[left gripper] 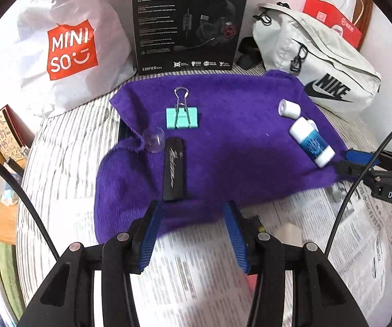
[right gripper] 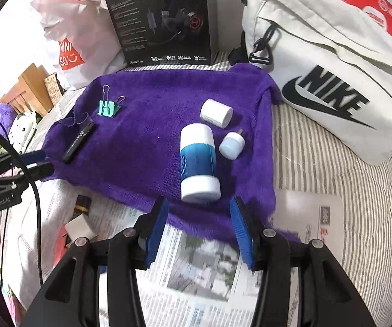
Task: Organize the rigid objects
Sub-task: 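Lower the left gripper onto the pink tube and close it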
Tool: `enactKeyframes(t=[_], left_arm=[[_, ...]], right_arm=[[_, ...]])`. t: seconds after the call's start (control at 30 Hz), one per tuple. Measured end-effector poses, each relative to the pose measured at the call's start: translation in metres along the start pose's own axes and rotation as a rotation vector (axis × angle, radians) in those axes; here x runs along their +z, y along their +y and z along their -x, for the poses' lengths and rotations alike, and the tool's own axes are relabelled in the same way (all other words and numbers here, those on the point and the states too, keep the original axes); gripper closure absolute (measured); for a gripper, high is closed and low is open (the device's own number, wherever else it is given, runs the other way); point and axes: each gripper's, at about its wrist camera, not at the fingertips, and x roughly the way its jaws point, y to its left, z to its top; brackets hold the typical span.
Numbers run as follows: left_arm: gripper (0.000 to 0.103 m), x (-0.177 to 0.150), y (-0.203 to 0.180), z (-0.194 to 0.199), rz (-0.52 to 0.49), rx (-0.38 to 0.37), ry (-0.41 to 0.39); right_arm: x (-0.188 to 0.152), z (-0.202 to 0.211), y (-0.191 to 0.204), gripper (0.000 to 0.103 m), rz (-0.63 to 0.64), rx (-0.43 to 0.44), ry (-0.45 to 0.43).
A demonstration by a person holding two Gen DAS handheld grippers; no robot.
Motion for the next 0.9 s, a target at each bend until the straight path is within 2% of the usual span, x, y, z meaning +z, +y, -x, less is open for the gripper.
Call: enactKeyframes(t=[0.3,0.43,0.67,0.9], left_arm=[[0.057,-0.043,-0.028,0.004,-0.025,-0.022,0.027],[0.057,-0.062,-0.040,0.005,-0.037,-0.041,0.039],[0.057,-0.077,-0.059,-0.002,-0.084,-0.030,0.068],[0.054,-0.085,-0.041,-0.001,-0.060,0.014,0.057]], right_arm=[[-0.034,0.033,0.009,0.054,-0.029,0.001,-0.040],[-0.049,0.045,0.013,0.050,-0.041,-0.002,-0.059],[-0.071,0.054,0.013,0.050,-0.042,-0.004,-0.075],[-0.087,0.059,0.010,0.050,-0.066,0.008,-0.088]])
